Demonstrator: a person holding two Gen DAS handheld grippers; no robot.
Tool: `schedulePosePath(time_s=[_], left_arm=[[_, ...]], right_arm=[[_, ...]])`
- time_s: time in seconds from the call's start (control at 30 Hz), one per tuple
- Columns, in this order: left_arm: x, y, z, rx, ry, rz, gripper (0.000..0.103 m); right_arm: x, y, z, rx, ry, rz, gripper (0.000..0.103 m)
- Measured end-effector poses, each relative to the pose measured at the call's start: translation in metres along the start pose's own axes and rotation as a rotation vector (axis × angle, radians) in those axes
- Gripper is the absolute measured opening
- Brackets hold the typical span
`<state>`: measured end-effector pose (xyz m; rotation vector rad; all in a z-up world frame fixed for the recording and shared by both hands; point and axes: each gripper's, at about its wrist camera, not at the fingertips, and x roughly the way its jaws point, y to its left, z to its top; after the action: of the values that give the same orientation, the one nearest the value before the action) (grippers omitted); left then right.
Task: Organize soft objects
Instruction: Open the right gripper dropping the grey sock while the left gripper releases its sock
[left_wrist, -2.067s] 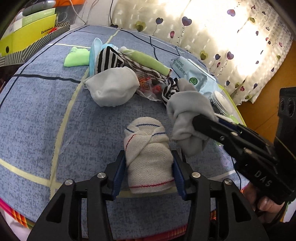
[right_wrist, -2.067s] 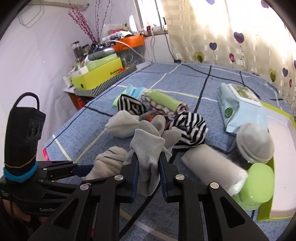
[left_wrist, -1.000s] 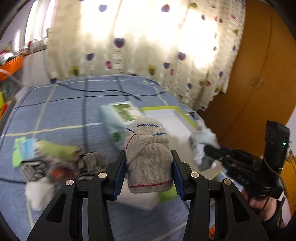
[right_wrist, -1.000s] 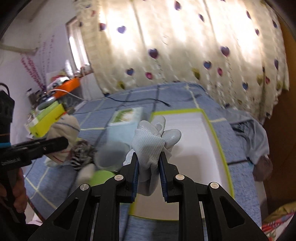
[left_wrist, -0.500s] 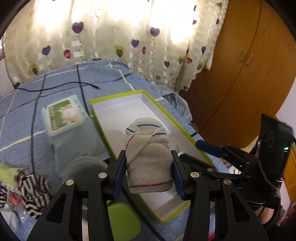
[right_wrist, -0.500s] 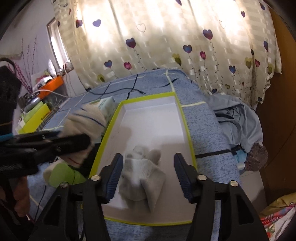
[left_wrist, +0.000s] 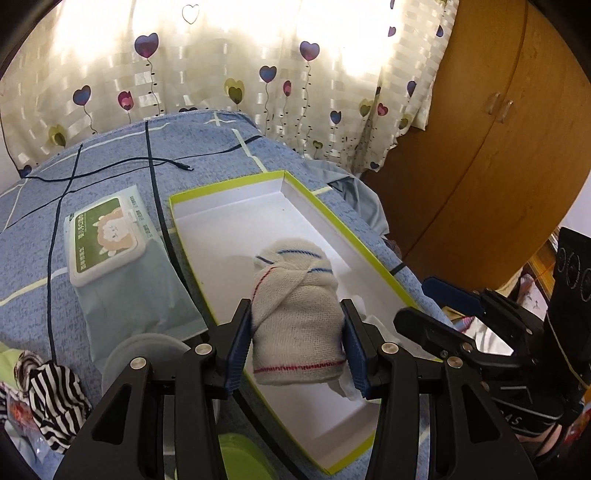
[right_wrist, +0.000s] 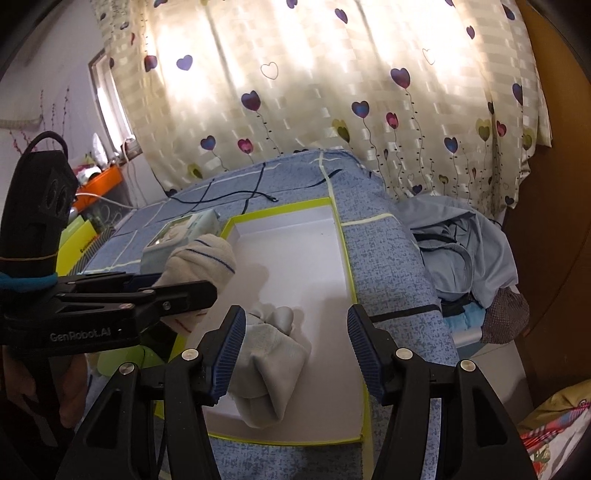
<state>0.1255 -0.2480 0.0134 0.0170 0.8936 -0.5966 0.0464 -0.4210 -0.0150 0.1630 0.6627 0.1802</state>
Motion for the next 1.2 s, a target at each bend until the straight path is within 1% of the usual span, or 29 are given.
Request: schedulePosePath(time_s=[0.3,0.5,0.63,0.8,0.97,1.2], left_arm=[[-0.011,0.005,0.004,-0.005,-0.039,-0.027,0.049],[-0.036,0.011,-0.001,-0.012,-0.083,-0.043,0.049],[-0.057,0.023,-0.007,-0.027,-0.111,-0.027,0.049],[-0.078,0.041,-0.023,-0.044,-0.123,0.007,0.049],[-0.096,0.068,-0.047,-0.101,-0.123,0.049,0.049],[-0.118,0.094,-0.073,-0.168,-0.142,0.076,0.049]], right_arm=[[-0.002,0.005,0.003,0.001,-0.005,-0.008,0.057],[-0.01,0.016,0.007,-0.012,-0.024,-0.003,0.057],[-0.016,0.029,0.009,-0.028,-0.042,0.01,0.057],[-0.021,0.054,0.01,-0.067,-0.054,0.044,0.057],[-0.022,0.085,0.008,-0.114,-0.051,0.096,0.057],[-0.021,0.123,0.003,-0.169,-0.034,0.15,0.057]])
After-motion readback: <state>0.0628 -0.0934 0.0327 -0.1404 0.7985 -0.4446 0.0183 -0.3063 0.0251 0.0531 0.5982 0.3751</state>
